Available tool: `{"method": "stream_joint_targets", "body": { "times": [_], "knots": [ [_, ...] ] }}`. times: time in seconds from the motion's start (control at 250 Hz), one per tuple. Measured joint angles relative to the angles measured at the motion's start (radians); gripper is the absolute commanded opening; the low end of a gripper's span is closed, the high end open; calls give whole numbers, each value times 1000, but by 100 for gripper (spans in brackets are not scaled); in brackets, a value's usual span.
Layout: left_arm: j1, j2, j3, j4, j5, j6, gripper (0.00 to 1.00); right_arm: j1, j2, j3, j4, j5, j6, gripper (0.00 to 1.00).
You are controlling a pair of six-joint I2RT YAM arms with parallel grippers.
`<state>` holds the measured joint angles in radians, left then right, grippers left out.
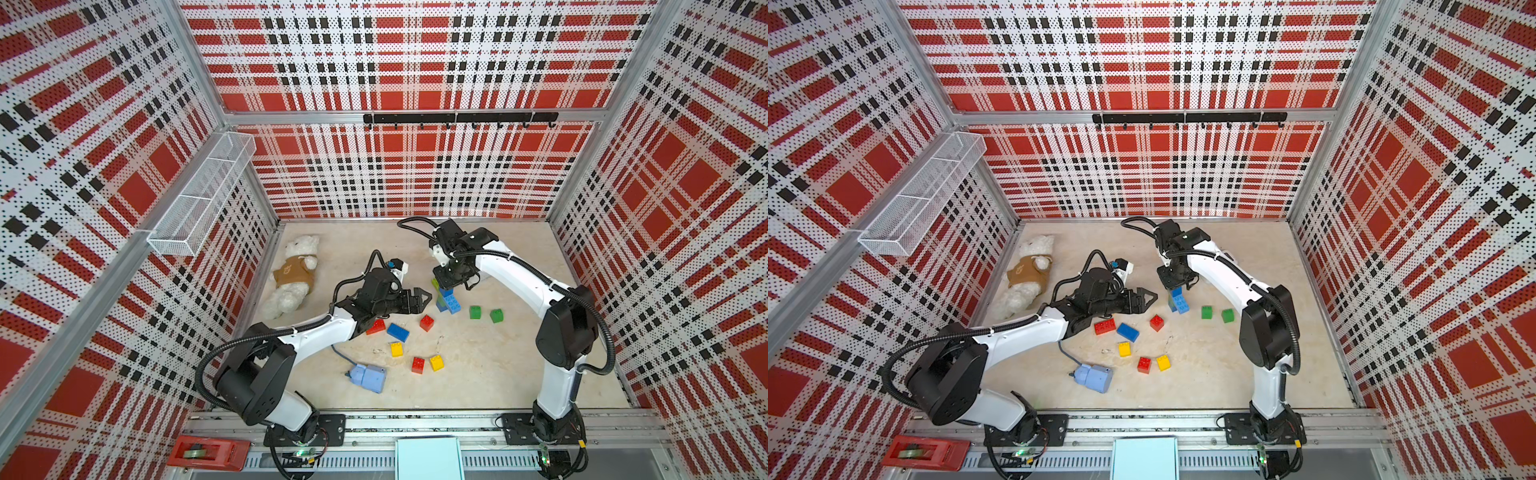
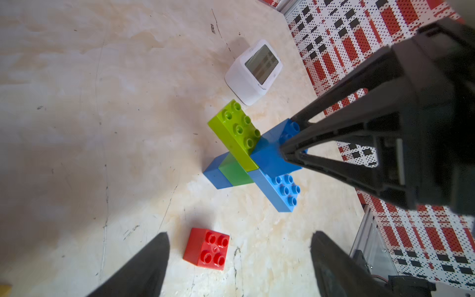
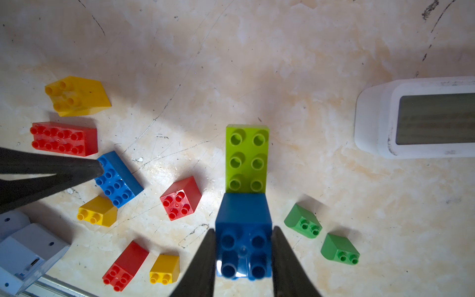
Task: Assemble a fork with lego
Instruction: Assemble the lego brick with the lego brick.
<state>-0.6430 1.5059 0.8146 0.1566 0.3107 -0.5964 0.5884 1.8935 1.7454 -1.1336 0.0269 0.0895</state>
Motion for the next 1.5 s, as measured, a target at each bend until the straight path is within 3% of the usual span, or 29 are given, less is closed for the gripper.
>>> {"method": "stream_joint_targets", "body": {
  "times": [0.932,1.501],
  "knots": [
    [0,23,11,0,1,0,89,-2,-129,-206,192,-18,-16,30],
    [0,23,11,1,1,0,89,-5,-132,-216,245,-27,-14,29]
  ]
}}
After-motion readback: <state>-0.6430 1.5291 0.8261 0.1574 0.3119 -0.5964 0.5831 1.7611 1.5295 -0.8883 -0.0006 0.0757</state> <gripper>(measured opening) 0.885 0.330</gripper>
